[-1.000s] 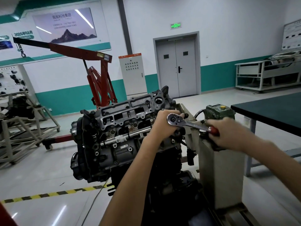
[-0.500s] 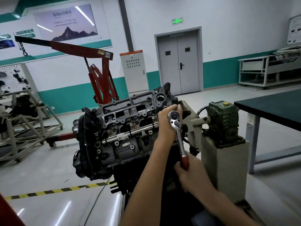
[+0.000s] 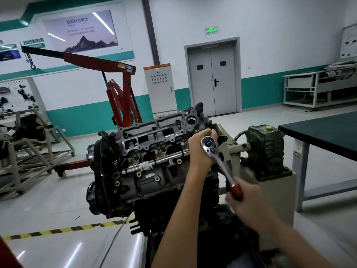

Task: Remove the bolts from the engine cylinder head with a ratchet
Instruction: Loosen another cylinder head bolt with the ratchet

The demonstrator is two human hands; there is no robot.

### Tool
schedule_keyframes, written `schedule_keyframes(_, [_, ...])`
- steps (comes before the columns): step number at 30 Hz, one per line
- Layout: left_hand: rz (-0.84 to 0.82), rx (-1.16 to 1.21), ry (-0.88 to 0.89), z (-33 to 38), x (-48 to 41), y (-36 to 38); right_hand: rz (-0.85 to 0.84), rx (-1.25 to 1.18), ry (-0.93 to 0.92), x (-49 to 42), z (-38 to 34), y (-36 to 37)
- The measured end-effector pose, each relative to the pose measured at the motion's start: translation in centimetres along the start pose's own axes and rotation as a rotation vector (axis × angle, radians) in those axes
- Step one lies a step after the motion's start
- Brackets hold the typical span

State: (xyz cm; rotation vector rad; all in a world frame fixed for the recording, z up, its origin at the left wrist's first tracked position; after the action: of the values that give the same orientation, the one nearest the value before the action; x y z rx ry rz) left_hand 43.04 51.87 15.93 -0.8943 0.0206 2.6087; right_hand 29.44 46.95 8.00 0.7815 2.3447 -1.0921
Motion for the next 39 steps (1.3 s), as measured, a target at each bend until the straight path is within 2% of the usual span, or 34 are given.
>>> schedule_keyframes(3, [0.106, -0.056, -0.018, 0.1, 0.0, 0.1, 0.011, -0.362, 0.116, 1.6, -2.2, 4.9])
schedule_keyframes(5, [0.052, -0.08, 0.0, 0.2, 0.0, 0.1, -0.005, -0.431, 0.115, 1.7, -2.8, 5.8])
schedule_keyframes(8, [-0.145, -0.132, 0.04, 0.5, -0.1, -0.5, -0.044, -0.21, 0.009, 0.4, -1.2, 2.0])
schedule_keyframes(11, [-0.327, -0.275, 0.086, 0.8, -0.6, -1.1, -0.251, 0.148, -0.128, -2.2, 1.2, -3.7])
schedule_keyframes(13, [-0.381, -0.353, 0.116, 1.0, -0.9, -0.9, -0.297, 0.427, -0.231, -4.6, 1.9, -7.1])
schedule_keyframes(15, [-0.325, -0.306, 0.105, 0.9, -0.7, -0.8, -0.24, 0.55, -0.308, -6.0, 1.4, -8.7])
schedule_keyframes(17, [-0.205, -0.163, 0.061, 0.4, -0.2, -1.0, -0.214, 0.47, -0.282, -5.3, 1.1, -7.7])
schedule_keyframes(19, [-0.096, -0.057, 0.026, -0.1, 0.1, -0.7, -0.172, 0.27, -0.143, -2.8, 1.1, -4.7])
schedule_keyframes(22, [0.044, 0.007, -0.018, 0.0, 0.3, 0.3, -0.009, -0.09, 0.011, 0.5, -0.3, 0.4])
schedule_keyframes(24, [0.093, 0.017, -0.045, 0.0, 0.2, 0.6, 0.027, -0.319, 0.093, 1.5, -1.7, 3.7])
schedule_keyframes(26, [0.074, -0.023, -0.028, -0.1, 0.1, 0.4, 0.041, -0.39, 0.105, 1.6, -2.6, 5.1])
schedule_keyframes(28, [-0.017, -0.068, 0.006, -0.1, -0.1, -0.1, 0.016, -0.258, 0.071, 0.9, -1.8, 3.5])
schedule_keyframes(30, [-0.119, -0.138, 0.078, 0.5, 0.0, -0.8, -0.087, -0.097, 0.005, -0.4, -0.2, 0.3])
schedule_keyframes(33, [-0.182, -0.206, 0.227, 1.6, 0.0, -1.3, -0.311, 0.236, -0.121, -3.6, 1.6, -4.7])
schedule_keyframes(35, [-0.193, -0.19, 0.227, 1.6, -0.3, -1.2, -0.352, 0.444, -0.232, -5.7, 1.3, -6.8])
schedule_keyframes(37, [-0.177, -0.141, 0.184, 1.2, -0.3, -1.0, -0.334, 0.499, -0.263, -6.3, 1.1, -7.3])
schedule_keyframes(39, [-0.136, -0.078, 0.159, 0.9, 0.0, -0.8, -0.302, 0.382, -0.184, -4.8, 1.6, -6.1])
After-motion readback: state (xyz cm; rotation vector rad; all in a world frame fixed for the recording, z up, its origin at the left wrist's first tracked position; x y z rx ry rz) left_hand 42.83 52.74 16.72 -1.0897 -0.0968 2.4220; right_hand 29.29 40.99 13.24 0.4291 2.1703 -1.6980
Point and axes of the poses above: each hand's wrist, its own x-axis away from the middle knuckle, its own y-axis out of the palm, z = x × y, the point moved 4 cm from there along -x, towards the middle knuckle, and after that the axes turned 10 degrees about -y, right-handed, at the moved point
